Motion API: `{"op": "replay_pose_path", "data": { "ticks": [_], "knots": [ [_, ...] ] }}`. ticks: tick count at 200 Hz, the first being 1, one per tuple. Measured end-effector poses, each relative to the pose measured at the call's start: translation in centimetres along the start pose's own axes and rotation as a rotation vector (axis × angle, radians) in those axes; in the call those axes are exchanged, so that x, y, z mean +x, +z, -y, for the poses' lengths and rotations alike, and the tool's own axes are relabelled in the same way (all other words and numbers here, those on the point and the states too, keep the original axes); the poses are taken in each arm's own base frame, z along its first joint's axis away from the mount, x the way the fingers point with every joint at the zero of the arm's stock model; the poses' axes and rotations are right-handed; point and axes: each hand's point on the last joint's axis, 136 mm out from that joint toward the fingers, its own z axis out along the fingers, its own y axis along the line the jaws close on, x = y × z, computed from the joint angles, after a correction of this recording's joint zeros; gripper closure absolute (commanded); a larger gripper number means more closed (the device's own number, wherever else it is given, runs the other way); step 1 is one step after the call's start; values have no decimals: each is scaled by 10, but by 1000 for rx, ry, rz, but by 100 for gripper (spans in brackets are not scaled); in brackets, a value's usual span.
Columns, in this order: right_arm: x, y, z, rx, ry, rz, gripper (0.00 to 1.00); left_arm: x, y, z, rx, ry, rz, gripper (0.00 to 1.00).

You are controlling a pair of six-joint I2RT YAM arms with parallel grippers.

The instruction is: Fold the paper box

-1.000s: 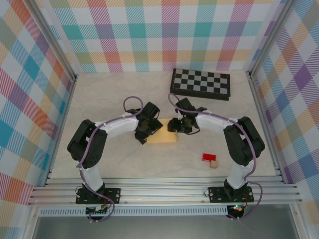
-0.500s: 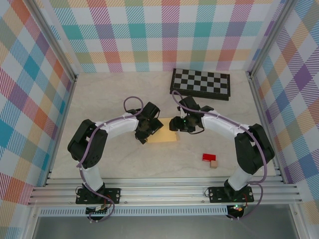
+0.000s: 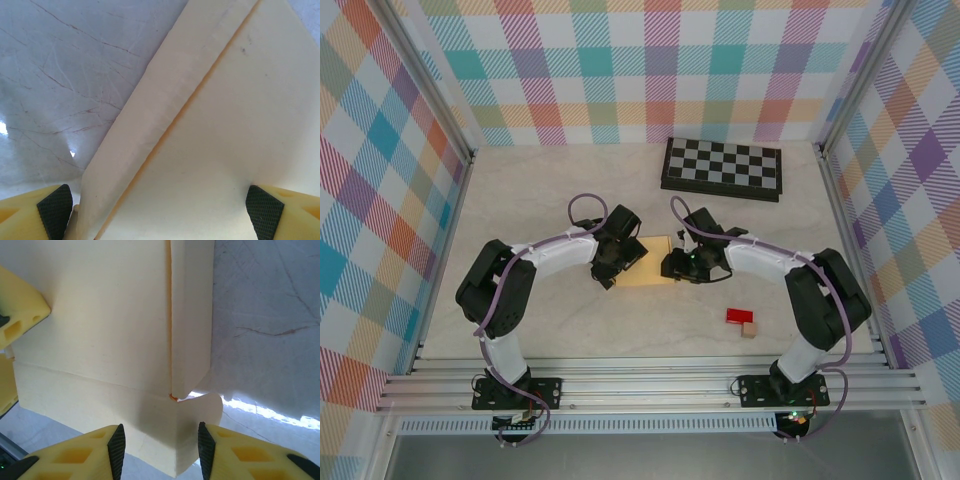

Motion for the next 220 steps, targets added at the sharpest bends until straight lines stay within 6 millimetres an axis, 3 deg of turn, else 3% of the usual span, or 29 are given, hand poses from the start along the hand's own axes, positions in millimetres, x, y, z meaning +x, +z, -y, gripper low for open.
{"op": "replay_pose_path", "data": {
  "ticks": [73,113,143,220],
  "knots": [
    [-3,3,-3,-20,14,6,60,0,0,0,1,2,3,8],
    [-1,8,6,-2,5,20,64,0,0,0,1,4,4,8],
    [-2,10,7,-8,-13,31,71,-1,0,0,1,7,4,8],
    [-1,12,7,-24,-22,42,72,0,0,0,-1,11,10,8]
  ]
}}
